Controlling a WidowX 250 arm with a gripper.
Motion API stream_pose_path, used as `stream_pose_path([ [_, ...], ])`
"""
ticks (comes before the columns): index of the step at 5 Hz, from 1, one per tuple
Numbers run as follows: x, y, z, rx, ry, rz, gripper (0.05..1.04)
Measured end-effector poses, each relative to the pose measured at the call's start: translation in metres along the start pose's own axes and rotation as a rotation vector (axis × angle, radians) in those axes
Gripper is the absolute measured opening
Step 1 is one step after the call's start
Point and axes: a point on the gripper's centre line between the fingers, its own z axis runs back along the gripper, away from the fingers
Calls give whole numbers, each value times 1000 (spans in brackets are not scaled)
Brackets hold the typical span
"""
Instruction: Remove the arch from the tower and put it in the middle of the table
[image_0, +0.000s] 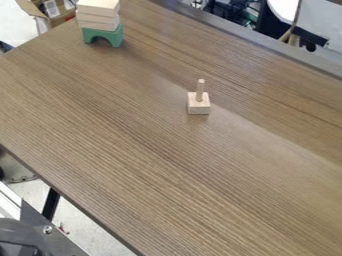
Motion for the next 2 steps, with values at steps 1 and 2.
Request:
stream_pose_path([
  [1,-21,13,12,-20,20,-74,561],
  [2,-43,23,8,-14,19,-155,561],
])
